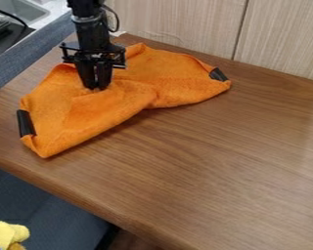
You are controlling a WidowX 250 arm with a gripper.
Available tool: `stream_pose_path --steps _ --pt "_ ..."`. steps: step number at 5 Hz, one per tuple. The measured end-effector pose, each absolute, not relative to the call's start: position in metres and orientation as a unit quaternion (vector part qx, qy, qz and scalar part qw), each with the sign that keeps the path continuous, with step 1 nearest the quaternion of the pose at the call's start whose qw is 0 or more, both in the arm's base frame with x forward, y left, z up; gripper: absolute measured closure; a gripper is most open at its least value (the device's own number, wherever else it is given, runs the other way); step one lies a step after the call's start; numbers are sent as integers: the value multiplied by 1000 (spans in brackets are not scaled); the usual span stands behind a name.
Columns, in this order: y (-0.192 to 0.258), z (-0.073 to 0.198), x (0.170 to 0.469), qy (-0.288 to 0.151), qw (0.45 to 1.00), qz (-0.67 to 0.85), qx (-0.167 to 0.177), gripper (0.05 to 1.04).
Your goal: Fold the cloth from bottom right to top left
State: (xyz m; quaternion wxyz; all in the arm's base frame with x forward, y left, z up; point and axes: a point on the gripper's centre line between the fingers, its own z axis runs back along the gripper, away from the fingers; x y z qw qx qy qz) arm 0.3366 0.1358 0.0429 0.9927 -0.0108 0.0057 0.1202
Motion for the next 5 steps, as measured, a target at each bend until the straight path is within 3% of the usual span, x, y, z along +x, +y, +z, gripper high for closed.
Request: stream_pose_path --steps 1,2,4,5 --pt "136 46 331 10 992 127 -3 267" --pt "137 60 331 -3 991 132 5 77" --pt "141 104 325 -40 987 151 22 83" --pt "143 106 325 -42 987 152 23 83"
